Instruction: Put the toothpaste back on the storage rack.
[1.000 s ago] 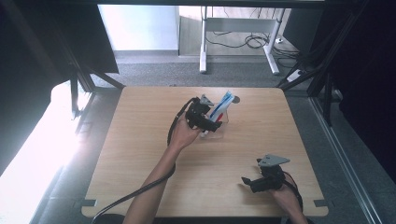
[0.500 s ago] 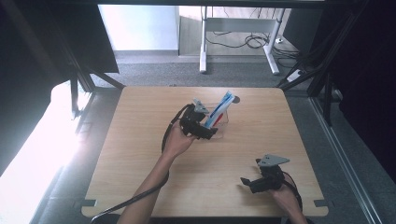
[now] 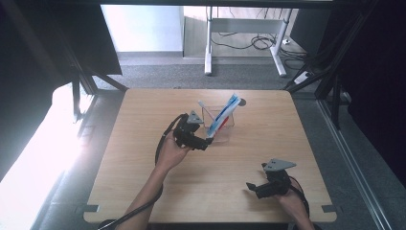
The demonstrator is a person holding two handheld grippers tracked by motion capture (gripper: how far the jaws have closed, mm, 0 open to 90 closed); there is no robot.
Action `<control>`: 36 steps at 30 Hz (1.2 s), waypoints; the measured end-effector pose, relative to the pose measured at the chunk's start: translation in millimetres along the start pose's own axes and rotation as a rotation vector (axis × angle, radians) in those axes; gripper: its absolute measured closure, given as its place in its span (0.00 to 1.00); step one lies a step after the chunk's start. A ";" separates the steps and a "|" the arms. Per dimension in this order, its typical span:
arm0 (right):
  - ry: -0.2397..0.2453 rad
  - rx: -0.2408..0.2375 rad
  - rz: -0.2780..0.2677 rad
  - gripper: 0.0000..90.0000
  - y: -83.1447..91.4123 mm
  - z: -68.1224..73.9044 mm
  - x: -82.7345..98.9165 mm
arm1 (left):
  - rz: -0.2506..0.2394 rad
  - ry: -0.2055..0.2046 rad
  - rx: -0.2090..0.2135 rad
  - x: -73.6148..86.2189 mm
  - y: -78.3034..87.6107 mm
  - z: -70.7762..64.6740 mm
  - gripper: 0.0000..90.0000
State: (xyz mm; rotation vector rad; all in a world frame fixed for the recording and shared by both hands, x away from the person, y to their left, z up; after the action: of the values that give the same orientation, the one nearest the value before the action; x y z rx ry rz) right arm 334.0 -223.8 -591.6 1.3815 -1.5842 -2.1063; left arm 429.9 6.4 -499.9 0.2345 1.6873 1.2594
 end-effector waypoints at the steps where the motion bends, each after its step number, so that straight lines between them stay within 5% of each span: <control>1: -0.001 -0.001 0.001 0.00 0.1 0.2 0.0 | 0.002 -0.002 -0.003 2.4 1.8 -0.1 0.15; 24: 0.012 0.009 0.012 0.00 -1.5 2.3 0.1 | -0.019 0.058 0.018 77.3 23.4 -10.4 0.15; 36: 0.022 0.011 0.023 0.00 -3.5 4.8 0.2 | -0.002 0.097 0.019 120.3 16.2 -14.0 0.15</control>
State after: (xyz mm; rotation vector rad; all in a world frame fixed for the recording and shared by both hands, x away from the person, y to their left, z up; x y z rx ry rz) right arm 331.6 -219.3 -594.6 1.3786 -1.5975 -2.0653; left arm 352.5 82.0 -556.7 0.1853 1.7827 1.2710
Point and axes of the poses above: each handheld gripper's, and its own axes: y roughly backward along the jaws, x roughly out of its underside, z roughly to its left, the point moved 9 cm from there along -y, roughly forward along the jaws, and after that the axes turned 14 degrees about z, right-handed, at the moved point
